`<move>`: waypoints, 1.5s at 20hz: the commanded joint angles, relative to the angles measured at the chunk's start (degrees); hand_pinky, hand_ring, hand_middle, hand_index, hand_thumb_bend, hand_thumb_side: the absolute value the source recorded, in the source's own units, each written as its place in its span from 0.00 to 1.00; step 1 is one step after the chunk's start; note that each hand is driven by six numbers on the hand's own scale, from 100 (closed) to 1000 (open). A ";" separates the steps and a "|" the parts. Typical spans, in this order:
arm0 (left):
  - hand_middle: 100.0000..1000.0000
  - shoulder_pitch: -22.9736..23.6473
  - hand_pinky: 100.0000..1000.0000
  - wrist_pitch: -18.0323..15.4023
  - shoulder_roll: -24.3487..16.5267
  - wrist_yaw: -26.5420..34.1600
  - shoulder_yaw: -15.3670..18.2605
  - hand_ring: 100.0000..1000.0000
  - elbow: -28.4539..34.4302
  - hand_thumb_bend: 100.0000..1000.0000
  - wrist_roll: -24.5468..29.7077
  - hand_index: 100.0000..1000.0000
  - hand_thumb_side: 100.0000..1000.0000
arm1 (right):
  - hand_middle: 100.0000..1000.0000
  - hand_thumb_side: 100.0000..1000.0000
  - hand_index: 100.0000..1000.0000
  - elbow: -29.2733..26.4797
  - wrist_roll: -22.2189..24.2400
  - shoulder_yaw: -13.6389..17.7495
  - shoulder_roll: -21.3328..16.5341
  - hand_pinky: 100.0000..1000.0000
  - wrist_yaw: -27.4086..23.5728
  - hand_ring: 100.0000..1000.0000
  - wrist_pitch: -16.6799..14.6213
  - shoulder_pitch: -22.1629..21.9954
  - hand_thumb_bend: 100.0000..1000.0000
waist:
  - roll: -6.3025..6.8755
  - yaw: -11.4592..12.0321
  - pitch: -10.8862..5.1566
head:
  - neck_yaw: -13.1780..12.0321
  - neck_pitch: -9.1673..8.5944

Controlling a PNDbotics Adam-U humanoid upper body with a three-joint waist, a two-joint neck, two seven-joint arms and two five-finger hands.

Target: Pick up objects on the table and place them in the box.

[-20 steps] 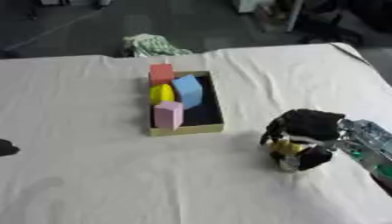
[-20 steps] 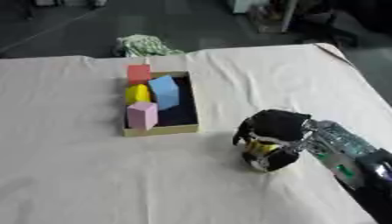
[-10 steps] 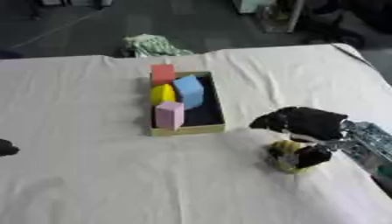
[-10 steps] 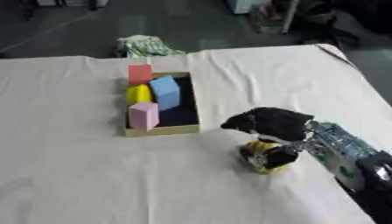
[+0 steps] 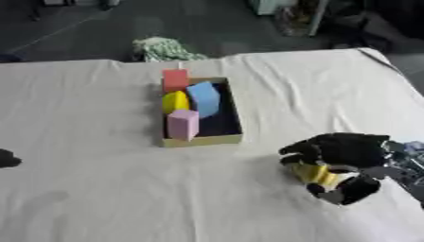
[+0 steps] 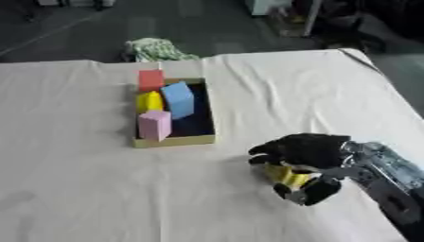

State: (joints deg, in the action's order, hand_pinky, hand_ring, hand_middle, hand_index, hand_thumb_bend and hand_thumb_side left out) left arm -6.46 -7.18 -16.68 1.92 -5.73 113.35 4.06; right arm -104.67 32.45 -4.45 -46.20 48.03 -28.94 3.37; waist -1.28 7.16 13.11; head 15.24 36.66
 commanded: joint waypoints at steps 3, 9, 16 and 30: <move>0.55 -0.19 0.73 -0.16 -1.15 -0.18 0.53 0.60 1.24 0.00 -0.14 0.78 0.52 | 1.00 0.39 1.00 3.61 -0.51 1.30 -0.79 0.82 4.44 0.96 1.58 1.90 0.06 | 0.16 0.08 -0.69 | 0.01 -0.53; 0.55 -0.19 0.73 -0.21 -1.10 -0.21 0.55 0.59 1.24 0.00 -0.17 0.78 0.52 | 0.98 0.41 1.00 6.86 -2.97 1.33 0.60 0.81 9.86 0.95 3.24 2.04 0.08 | 0.25 0.03 -0.63 | -0.01 -0.54; 0.55 -0.14 0.73 -0.18 -0.97 -0.24 0.57 0.59 1.24 0.00 -0.17 0.78 0.52 | 0.58 0.43 0.76 9.16 -12.86 1.81 1.68 0.51 12.30 0.58 7.14 2.47 0.07 | 0.36 -0.06 -0.62 | -0.07 -0.65; 0.54 0.02 0.74 -0.02 -0.89 -0.10 0.40 0.59 1.24 0.00 0.03 0.78 0.52 | 0.41 0.22 0.65 8.13 -29.99 -0.06 -0.64 0.32 6.13 0.41 8.91 10.70 0.00 | 0.36 0.26 -0.95 | 0.08 -0.73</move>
State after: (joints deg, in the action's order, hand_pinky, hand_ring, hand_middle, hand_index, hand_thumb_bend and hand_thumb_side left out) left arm -6.24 -7.17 -16.67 1.77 -5.72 113.35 4.07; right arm -95.09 2.48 -4.66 -44.11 55.67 -19.67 13.31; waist -0.85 7.44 13.10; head 15.22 36.65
